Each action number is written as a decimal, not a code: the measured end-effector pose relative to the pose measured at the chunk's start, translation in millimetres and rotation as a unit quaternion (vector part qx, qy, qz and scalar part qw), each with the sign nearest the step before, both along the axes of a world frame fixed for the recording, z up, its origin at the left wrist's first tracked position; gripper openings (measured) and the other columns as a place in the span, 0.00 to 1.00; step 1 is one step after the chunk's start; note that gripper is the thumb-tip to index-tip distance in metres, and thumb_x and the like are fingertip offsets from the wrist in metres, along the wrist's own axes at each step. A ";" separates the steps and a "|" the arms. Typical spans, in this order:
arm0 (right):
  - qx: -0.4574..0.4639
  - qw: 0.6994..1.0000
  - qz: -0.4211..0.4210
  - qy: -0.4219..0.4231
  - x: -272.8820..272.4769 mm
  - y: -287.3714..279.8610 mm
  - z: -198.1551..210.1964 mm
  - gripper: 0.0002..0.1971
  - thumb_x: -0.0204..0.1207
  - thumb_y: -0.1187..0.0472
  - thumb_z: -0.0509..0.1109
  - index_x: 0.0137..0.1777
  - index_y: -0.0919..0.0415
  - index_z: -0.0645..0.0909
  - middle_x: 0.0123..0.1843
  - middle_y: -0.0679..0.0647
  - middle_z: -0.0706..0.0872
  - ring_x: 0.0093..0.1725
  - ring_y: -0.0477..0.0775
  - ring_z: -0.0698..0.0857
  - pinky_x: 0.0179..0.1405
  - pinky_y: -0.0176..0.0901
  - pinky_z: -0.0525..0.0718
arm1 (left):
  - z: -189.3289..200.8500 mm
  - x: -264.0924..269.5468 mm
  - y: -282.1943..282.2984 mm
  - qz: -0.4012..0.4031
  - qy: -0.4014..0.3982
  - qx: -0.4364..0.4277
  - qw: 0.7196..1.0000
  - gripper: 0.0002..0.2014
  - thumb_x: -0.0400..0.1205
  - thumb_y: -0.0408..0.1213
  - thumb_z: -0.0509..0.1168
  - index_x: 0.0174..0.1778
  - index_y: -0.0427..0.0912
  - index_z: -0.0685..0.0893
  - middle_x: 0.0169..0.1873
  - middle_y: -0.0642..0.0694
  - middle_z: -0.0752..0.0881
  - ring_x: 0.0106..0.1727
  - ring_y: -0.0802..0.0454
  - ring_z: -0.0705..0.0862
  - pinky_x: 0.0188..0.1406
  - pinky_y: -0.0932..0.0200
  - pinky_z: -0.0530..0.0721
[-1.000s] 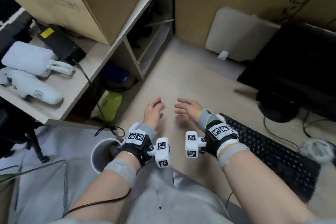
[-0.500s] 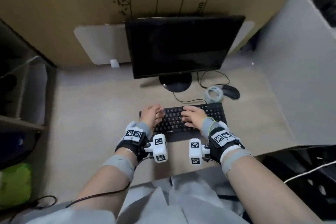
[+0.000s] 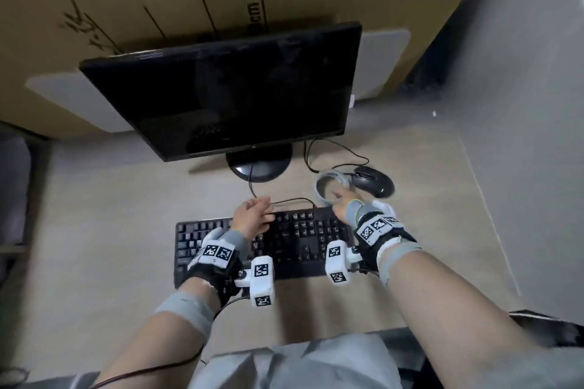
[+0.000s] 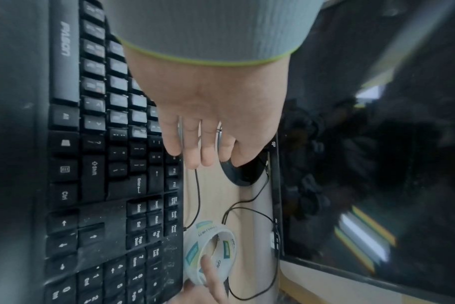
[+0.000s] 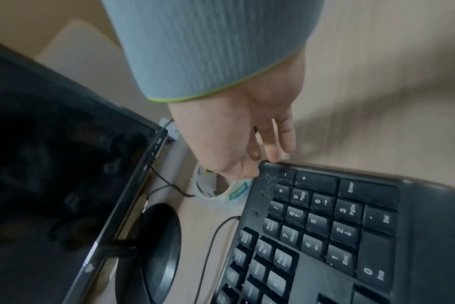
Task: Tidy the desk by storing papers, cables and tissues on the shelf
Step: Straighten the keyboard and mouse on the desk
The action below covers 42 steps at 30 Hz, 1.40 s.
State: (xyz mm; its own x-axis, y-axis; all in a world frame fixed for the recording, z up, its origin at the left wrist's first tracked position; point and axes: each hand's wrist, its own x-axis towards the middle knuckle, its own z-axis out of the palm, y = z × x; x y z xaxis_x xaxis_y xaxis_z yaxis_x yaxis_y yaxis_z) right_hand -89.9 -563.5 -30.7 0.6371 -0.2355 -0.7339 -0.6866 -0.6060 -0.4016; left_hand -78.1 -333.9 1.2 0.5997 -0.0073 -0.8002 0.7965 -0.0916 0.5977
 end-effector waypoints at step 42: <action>0.302 0.945 0.060 0.110 -5.2 517.4 44.2 0.17 0.73 0.53 0.75 0.49 0.68 0.83 0.36 0.59 0.83 0.23 0.53 0.76 0.25 0.41 0.73 | 35.9 -138.1 441.9 0.481 -0.006 0.004 0.877 0.24 0.82 0.53 0.63 0.60 0.33 0.81 0.29 0.55 0.75 0.25 0.59 0.74 0.29 0.63 0.67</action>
